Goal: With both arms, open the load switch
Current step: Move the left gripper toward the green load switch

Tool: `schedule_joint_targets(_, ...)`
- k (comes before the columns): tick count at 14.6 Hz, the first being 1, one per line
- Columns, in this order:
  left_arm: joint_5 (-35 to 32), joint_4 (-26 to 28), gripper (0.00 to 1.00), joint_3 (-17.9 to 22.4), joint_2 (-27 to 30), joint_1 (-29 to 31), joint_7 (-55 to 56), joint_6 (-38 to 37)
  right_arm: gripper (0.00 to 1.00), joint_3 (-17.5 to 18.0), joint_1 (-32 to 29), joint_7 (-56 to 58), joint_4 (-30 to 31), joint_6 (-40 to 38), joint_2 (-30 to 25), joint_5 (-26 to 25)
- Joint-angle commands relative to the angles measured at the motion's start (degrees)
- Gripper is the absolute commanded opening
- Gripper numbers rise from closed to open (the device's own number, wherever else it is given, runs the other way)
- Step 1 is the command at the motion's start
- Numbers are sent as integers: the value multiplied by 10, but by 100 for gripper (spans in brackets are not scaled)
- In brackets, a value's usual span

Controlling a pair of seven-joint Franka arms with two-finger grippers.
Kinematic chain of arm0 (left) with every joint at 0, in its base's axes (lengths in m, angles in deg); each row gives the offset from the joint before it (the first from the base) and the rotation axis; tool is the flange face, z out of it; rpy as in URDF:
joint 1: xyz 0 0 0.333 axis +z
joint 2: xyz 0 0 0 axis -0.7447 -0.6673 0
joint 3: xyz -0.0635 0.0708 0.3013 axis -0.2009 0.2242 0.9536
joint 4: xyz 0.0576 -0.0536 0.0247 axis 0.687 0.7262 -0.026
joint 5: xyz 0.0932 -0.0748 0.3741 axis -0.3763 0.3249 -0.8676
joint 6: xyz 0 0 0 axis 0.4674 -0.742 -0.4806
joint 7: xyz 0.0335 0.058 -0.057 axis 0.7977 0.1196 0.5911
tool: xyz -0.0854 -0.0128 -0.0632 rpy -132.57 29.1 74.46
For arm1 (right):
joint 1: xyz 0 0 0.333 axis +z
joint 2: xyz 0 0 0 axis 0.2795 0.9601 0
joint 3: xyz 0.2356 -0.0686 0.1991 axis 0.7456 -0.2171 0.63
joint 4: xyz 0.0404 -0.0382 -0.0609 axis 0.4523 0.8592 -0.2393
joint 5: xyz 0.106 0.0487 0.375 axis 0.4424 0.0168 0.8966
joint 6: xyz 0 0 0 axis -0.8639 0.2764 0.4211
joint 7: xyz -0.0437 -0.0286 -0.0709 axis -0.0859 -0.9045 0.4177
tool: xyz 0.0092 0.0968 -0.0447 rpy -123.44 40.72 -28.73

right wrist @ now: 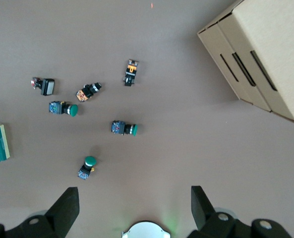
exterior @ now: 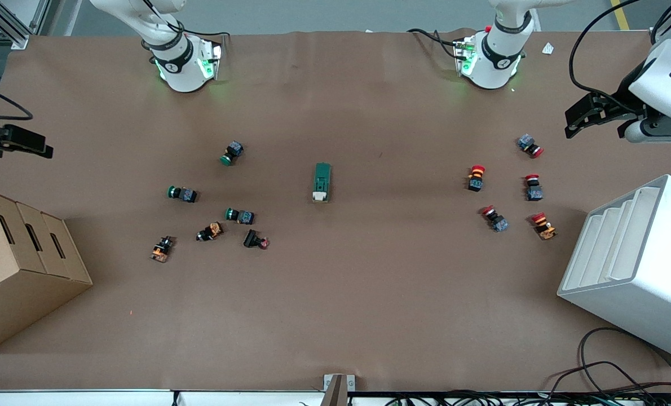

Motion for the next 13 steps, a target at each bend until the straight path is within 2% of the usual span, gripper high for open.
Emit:
schedule_joint_targets(1, -2, -14, 100, -3, -5, 2, -7, -12, 100, -2, 1, -3, -8, -4, -4, 1)
schedule_joint_targets(4, -2, -15, 100, -3, -6, 0, -6, -12, 100, -3, 14, 1, -3, -14, -23, 6)
schedule_joint_targets(8, 1, -19, 100, -15, -23, -3, 3, -4, 100, -6, 16, 5, 47, 3, -60, 1)
schedule_joint_targets(11, -1, -40, 100, -42, -44, -2, 23, 6, 100, -5, 18, 4, 138, 45, -123, 0)
schedule_joint_targets(13, -2, -32, 100, -78, -45, -2, 79, 7, 100, -4, 19, 5, 161, 57, -139, 0)
